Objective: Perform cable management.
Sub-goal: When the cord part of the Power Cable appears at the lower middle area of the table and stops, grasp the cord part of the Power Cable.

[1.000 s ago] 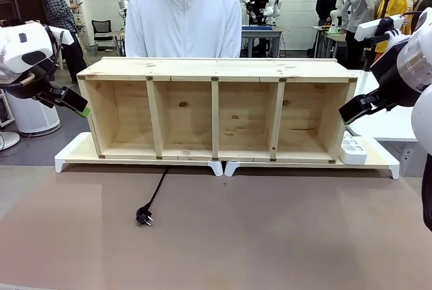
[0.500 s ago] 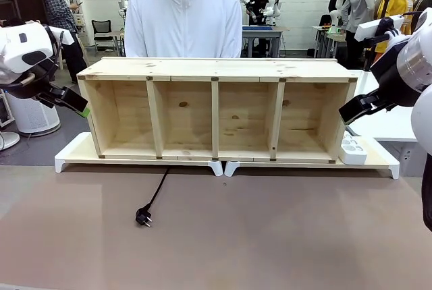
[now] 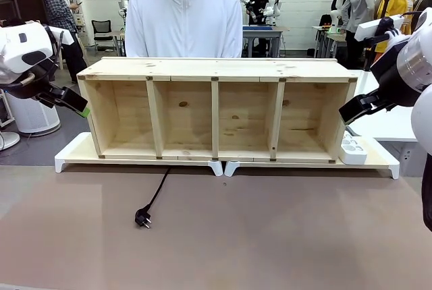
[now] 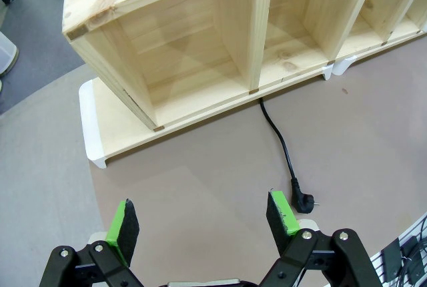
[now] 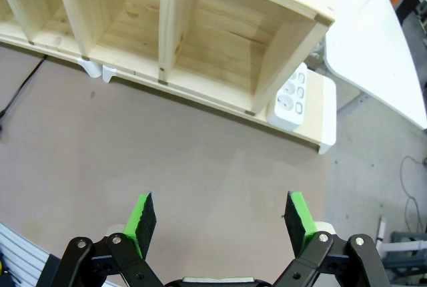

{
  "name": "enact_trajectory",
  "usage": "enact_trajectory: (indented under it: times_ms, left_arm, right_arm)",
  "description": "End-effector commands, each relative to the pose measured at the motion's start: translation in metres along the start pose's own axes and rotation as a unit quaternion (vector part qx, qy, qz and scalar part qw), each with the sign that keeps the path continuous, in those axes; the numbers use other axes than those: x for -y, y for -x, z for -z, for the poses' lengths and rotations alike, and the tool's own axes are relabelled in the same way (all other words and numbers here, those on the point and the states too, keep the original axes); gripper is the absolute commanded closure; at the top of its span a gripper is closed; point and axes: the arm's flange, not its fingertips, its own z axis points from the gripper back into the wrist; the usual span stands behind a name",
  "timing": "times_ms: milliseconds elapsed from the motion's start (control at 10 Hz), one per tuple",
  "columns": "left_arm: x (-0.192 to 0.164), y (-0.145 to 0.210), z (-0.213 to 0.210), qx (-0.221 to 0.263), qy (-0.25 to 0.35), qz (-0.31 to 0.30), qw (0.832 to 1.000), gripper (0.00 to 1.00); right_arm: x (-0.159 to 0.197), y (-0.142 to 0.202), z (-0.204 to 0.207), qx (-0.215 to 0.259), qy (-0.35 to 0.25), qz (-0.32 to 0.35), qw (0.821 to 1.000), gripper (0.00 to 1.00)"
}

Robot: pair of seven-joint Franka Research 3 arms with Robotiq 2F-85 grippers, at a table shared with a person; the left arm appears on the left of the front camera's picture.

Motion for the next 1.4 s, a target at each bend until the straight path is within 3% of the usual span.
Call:
enact_trajectory:
  times_ms: [0,1300]
  left_arm:
    - [-0.0009,0.0002,-0.0007,0.000,-0.001,-0.004,1.000,0.00]
    - [-0.0009,0.0002,-0.0007,0.000,-0.001,-0.004,1.000,0.00]
  right_arm:
    - [0.0006,0.0000,0.0002,0.000,0.000,0.001,1.000,0.00]
    - [0.0006,0.0000,0.0002,0.000,0.000,0.001,1.000,0.00]
